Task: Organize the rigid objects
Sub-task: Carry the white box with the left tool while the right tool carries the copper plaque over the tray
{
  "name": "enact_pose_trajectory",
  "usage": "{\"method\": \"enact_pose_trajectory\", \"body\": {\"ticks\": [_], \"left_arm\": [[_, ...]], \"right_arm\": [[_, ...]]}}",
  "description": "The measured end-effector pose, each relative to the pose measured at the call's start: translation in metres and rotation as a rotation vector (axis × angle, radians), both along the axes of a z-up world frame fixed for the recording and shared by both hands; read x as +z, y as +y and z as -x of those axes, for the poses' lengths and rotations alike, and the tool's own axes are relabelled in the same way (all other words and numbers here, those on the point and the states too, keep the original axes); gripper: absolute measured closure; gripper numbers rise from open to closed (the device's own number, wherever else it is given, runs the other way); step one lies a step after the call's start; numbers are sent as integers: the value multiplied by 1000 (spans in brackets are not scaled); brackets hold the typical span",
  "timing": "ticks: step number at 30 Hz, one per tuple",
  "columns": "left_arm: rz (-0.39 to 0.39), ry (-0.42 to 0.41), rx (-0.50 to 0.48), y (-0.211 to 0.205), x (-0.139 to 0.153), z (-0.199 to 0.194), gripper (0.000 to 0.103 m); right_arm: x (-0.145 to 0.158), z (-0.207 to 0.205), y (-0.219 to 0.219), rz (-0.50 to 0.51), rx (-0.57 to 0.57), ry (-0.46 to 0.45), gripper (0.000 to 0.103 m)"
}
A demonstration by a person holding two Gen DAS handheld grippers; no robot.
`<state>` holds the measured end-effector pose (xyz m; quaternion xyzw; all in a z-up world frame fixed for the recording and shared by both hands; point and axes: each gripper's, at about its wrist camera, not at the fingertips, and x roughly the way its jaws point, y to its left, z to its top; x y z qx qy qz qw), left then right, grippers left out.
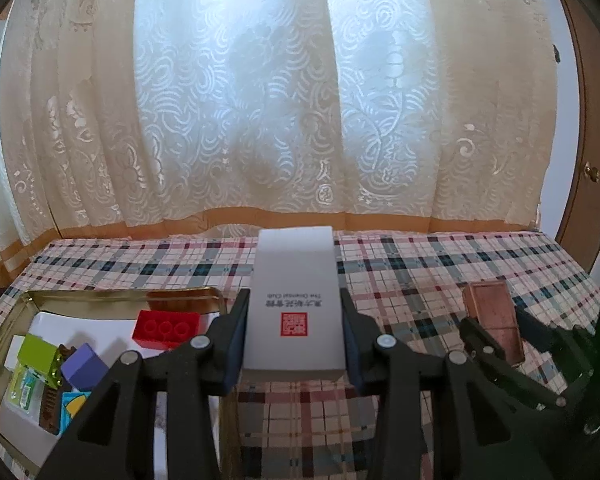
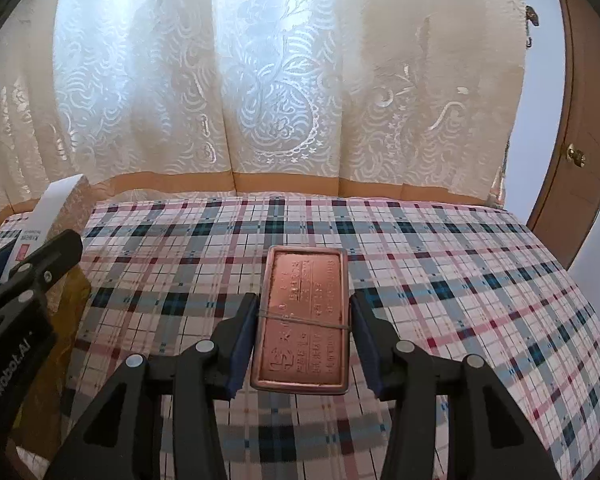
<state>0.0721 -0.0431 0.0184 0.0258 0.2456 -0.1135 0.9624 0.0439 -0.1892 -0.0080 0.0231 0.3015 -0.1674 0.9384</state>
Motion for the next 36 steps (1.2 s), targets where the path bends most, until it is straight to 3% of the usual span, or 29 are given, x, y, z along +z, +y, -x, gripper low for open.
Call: {"method": "enact_pose_trajectory", "body": {"ticks": [24,36], "left_arm": [[11,-63,20,38,-4,38,63],[4,-76,-30,35,-3,48,63]], "right_arm": [[12,41,36,68,37,-104,54],[13,49,39,66,32,-120,54]]}}
